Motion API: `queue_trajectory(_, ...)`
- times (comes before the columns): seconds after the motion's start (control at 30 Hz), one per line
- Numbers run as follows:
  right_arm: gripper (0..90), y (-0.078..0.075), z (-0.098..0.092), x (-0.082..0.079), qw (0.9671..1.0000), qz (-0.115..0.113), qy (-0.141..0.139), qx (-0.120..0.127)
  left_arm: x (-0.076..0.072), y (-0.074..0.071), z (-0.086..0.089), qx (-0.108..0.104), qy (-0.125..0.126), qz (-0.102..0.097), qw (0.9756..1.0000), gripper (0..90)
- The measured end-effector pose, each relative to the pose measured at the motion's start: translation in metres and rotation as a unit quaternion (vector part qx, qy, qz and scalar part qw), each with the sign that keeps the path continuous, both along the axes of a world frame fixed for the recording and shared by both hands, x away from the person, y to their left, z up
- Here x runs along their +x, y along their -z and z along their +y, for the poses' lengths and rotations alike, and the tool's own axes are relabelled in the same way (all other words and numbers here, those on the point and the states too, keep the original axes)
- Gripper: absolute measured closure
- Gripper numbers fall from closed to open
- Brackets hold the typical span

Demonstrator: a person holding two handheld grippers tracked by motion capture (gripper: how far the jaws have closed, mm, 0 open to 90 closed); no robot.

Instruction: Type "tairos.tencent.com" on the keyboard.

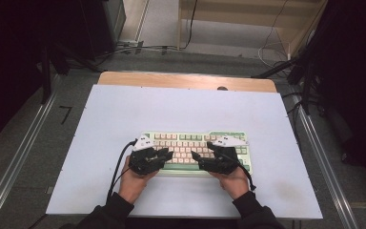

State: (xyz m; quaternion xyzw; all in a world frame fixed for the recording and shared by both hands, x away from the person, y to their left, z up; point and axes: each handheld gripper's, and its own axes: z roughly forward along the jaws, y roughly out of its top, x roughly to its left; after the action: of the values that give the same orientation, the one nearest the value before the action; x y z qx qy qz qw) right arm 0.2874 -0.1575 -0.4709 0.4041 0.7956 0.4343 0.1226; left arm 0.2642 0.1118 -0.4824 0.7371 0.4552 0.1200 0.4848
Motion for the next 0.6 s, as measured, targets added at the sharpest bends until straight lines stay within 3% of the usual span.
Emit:
queue_trajectory(0.2,26.8,0.0002,0.0005,-0.0001,1.0000,-0.001,0.000,0.000,0.0043,-0.0004,0.0085,0.000,-0.040,-0.001,0.9992,41.4)
queue_trajectory(0.6,26.8,0.0002,0.0004,-0.0003,1.0000,0.000,0.001,-0.001,0.0087,0.0014,0.0119,0.007,-0.057,-0.003,0.9983,38.9)
